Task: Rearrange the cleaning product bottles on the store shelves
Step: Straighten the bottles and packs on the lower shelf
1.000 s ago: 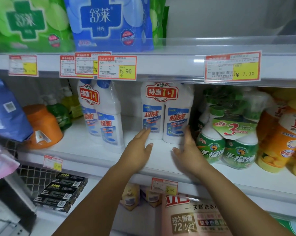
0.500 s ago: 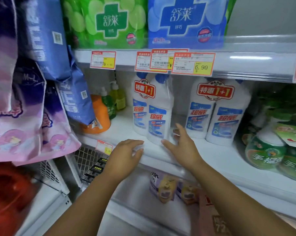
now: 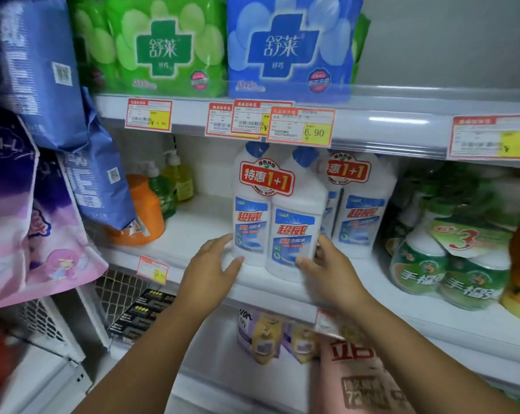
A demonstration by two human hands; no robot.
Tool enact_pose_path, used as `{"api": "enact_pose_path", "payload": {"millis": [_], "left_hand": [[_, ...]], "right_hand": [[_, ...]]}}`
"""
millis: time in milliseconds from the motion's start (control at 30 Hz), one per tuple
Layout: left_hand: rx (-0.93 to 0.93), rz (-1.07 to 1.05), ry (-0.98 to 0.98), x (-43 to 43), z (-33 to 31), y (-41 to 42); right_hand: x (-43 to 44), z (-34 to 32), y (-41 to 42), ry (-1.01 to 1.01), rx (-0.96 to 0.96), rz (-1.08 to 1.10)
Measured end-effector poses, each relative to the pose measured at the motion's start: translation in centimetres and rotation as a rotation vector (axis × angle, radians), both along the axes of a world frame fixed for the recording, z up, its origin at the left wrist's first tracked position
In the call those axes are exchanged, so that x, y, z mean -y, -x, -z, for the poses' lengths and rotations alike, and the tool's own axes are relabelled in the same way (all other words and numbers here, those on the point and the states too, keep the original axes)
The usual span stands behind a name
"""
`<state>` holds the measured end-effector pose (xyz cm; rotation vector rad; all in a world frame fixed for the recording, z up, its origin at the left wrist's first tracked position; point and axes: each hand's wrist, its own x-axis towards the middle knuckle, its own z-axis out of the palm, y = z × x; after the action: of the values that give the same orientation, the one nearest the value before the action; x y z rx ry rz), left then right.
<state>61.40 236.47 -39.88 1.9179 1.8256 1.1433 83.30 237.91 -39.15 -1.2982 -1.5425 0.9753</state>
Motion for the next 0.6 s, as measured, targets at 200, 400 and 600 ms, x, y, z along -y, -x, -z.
{"api": "enact_pose_path", "payload": {"millis": [200,400,600], "left_hand": [[0.182,0.106,0.170,-1.7,-0.9,-5.8],[0.272,0.238,0.168,-2.5,-1.2,-10.7],[0.290,0.221,0.179,-3.4,-0.9,-11.8]], "right_hand": [[2.1,-0.6,-6.7,-0.003,0.078,0.120],[3.5,-0.4,-8.1,-0.126,0.164,0.257],[2.7,0.2,-8.3,-0.128,0.237,0.314]]}}
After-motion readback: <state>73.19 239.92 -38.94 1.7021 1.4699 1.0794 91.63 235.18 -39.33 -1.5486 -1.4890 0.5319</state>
